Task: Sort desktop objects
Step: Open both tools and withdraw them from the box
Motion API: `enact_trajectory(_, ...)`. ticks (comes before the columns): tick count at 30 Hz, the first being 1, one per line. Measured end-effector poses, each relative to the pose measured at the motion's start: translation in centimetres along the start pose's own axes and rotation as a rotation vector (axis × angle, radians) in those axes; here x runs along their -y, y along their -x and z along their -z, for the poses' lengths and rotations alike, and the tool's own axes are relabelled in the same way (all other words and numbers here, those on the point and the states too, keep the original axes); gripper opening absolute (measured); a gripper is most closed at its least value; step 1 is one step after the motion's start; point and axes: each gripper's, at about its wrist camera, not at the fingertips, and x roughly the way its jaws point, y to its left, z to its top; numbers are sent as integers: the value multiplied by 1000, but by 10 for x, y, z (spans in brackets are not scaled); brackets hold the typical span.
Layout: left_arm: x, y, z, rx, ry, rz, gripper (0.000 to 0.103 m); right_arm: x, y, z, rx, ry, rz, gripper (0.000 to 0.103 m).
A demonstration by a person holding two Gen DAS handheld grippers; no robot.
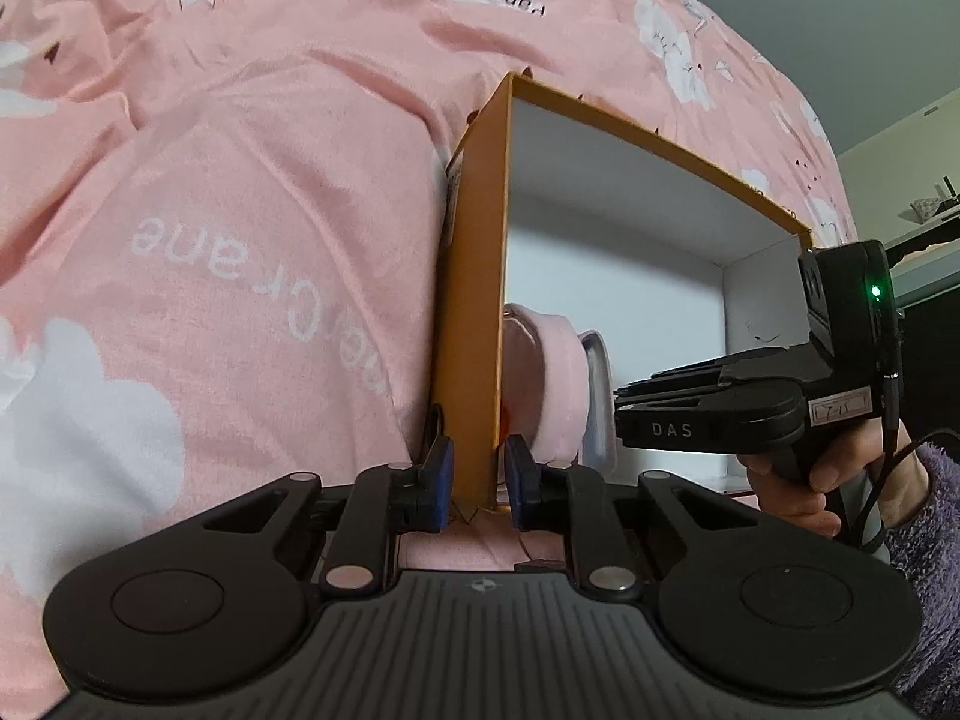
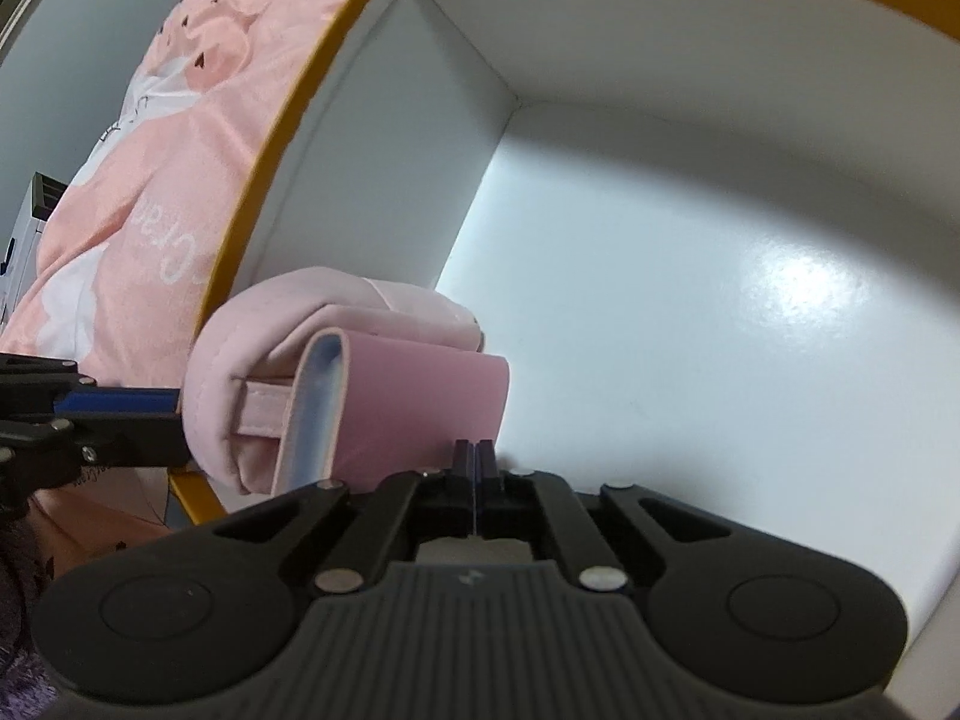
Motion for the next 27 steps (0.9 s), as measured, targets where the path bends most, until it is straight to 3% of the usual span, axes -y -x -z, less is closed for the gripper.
enact_trajectory(7, 23, 35, 20, 120, -60, -25, 21, -20, 60, 31, 209, 106, 59, 5)
enact_trajectory(11, 46, 55, 44, 225, -122, -37, 21, -29, 101, 67, 349, 125, 40, 5)
enact_trajectory(17, 79, 72, 82, 385, -271, -126, 21, -39, 139, 135, 533, 138, -8, 7)
enact_trajectory(21, 93, 74, 108, 374, -315, -140, 21, -48, 138, 177, 565, 166, 49, 14)
enact_trajectory(27, 97, 51, 143, 255, -318, -163, 21, -54, 107, 214, 467, 106, 94, 14)
